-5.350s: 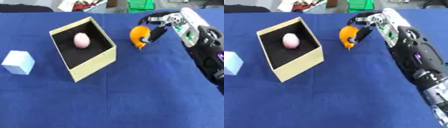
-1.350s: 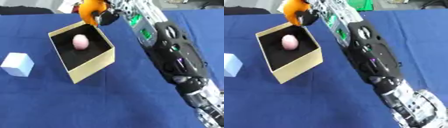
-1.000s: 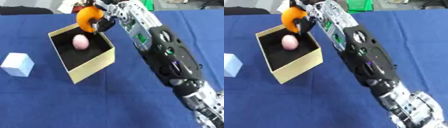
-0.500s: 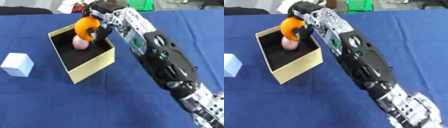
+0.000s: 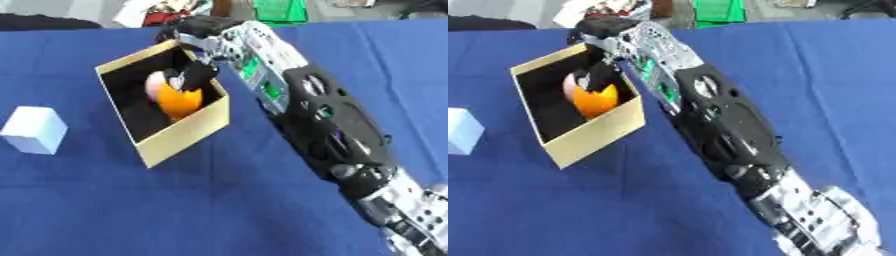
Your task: Pick up objects on the table and place them in the box.
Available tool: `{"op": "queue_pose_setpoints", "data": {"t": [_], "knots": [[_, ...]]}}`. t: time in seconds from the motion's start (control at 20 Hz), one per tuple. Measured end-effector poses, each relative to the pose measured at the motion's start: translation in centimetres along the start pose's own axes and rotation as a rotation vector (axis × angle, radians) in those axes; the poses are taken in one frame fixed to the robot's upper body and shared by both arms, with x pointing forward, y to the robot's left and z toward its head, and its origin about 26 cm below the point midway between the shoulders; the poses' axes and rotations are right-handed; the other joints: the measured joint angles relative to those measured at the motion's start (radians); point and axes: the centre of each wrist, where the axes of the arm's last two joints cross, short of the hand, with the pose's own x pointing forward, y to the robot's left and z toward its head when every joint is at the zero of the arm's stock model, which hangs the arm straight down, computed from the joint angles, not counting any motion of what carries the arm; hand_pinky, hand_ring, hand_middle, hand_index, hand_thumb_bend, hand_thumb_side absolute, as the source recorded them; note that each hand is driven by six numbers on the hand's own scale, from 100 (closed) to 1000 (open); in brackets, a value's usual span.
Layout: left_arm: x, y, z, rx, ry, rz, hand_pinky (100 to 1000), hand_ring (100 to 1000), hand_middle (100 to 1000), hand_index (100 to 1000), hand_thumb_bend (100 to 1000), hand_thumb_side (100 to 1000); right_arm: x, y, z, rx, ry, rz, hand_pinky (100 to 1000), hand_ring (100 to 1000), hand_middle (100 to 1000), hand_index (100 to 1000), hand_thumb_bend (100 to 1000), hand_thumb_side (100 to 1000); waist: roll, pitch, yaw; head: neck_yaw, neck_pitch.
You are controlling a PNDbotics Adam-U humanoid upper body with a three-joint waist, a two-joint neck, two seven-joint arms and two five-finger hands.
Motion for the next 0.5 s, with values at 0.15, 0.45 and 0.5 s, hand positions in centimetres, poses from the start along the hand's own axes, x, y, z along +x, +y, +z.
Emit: {"op": "queue_pose_setpoints", "data": {"t": [0.15, 0.45, 0.5], "knots": [[0.0, 0.0, 0.0, 0.0, 0.0, 0.0, 724, 654, 678, 799, 273, 927, -0.1, -0.1, 0.08, 0.004, 0.004, 0.021, 875, 1000, 1000, 1000, 176, 584, 0.0, 0.0, -0.001, -0.005, 0.0], [0.0, 0.0, 0.0, 0.001, 0.002, 0.0, 724, 654, 678, 798, 273, 928, -0.31, -0.31, 0.47, -0.016, 0.011, 0.029, 877, 1000, 1000, 1000, 147, 597, 0.0, 0.0, -0.001, -0.017, 0.005], [0.0, 0.0, 0.0, 0.001, 0.002, 0.0, 724, 654, 678, 798, 273, 929, -0.32, -0.43, 0.56, -0.022, 0.012, 0.029, 878, 1000, 1000, 1000, 140, 597, 0.0, 0.0, -0.001, -0.016, 0.007]]}}
